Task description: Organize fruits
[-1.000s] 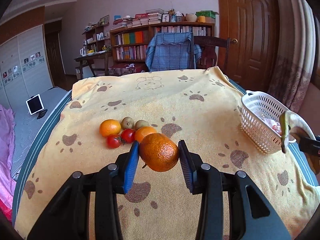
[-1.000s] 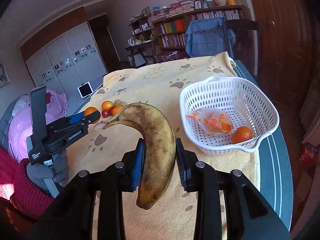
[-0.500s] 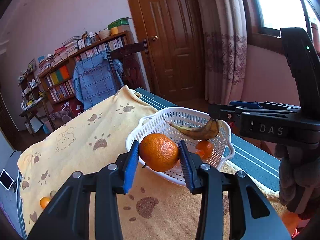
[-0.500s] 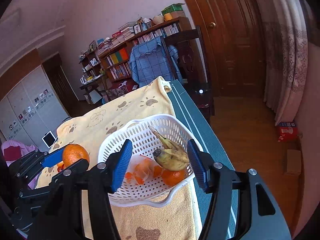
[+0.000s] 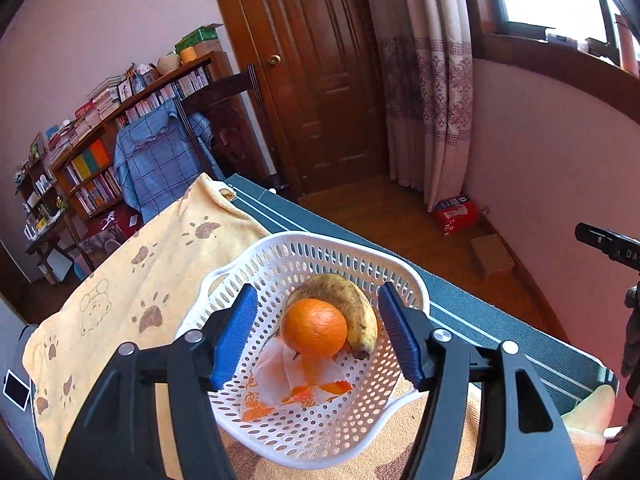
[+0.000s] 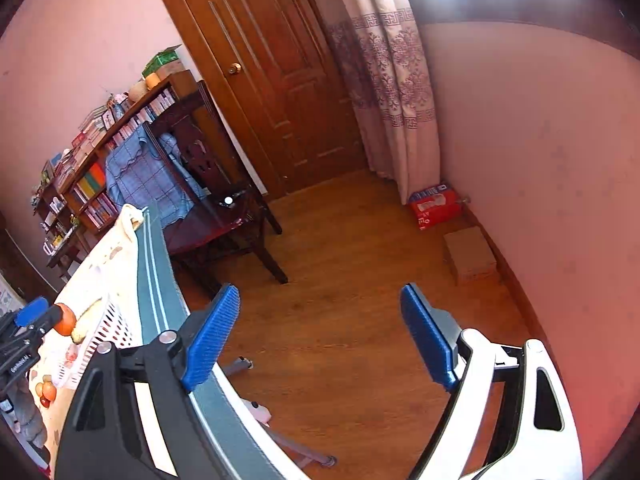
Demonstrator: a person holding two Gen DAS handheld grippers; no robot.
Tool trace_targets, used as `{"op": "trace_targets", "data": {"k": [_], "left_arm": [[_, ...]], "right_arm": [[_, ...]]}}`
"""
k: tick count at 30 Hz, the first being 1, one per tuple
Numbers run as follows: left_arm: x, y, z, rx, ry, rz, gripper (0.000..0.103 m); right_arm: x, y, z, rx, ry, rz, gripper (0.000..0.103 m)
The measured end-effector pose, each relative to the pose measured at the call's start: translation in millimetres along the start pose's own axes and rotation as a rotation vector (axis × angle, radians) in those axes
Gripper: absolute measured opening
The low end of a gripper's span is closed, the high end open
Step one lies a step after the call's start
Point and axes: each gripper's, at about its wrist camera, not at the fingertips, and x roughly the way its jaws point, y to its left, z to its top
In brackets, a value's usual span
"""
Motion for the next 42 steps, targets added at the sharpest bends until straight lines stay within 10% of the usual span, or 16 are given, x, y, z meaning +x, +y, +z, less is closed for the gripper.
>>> {"op": "trace_targets", "data": {"k": [7, 17, 25, 42], "left_arm": [[-20, -61, 27, 0.183, -0.100, -0.008, 0.086], [-3, -225, 21, 0.395, -0.047, -0.280, 0.086], [29, -317, -4, 0.572, 0.046, -0.372, 0.088], [52, -331, -11, 0.607, 0.095, -0.405, 0.091]], "right_arm": [[39, -88, -32, 0.253, 0.249, -0.101, 0.088], [-8, -116, -47, 0.205, 0.193, -0.240, 0.100], [-10, -191, -81, 0.543, 0.311, -0.310, 0.100], [-12, -199, -73, 0.553, 0.258, -0.364, 0.100]]}}
